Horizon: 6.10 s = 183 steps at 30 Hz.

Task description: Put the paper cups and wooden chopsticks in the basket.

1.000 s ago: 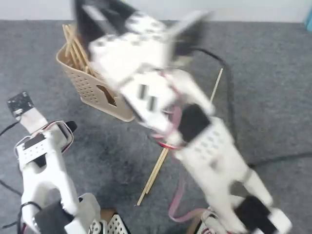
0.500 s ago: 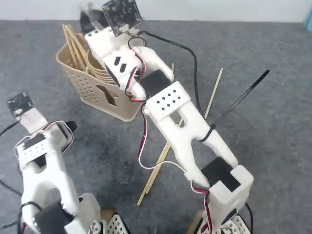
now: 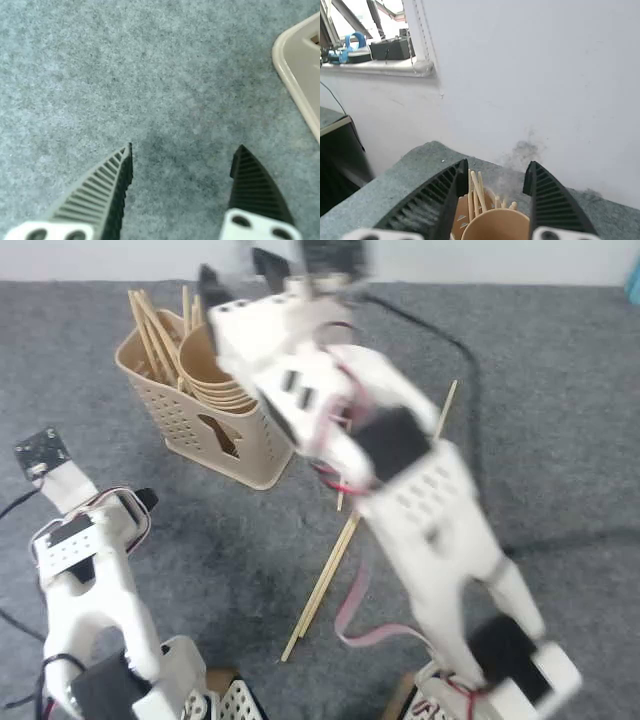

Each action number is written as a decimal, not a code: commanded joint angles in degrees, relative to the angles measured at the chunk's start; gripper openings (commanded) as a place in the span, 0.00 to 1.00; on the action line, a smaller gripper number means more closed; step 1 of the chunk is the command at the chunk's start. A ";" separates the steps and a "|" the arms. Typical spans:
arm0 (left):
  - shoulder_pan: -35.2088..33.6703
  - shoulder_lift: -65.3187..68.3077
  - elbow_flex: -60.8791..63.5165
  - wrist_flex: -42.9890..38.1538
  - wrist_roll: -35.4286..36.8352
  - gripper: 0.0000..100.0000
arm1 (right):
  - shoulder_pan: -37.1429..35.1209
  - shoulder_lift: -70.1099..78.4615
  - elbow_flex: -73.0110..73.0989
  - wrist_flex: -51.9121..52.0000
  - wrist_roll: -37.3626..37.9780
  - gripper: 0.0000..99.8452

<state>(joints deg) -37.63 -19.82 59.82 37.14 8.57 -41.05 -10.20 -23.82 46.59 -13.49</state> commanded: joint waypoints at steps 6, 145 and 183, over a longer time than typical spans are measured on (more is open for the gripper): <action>0.00 0.00 -2.33 0.26 0.62 0.30 | 16.75 -11.12 1.85 25.63 -11.87 0.11; 1.23 0.00 -2.24 0.26 0.35 0.30 | -2.95 -4.88 23.65 -30.46 11.16 0.09; 44.57 -38.33 3.74 30.33 -13.63 0.30 | 45.93 -44.53 102.86 -2.59 6.42 0.09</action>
<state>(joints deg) -1.85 -55.43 68.00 65.98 -8.92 4.04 -52.84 76.48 51.25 -7.43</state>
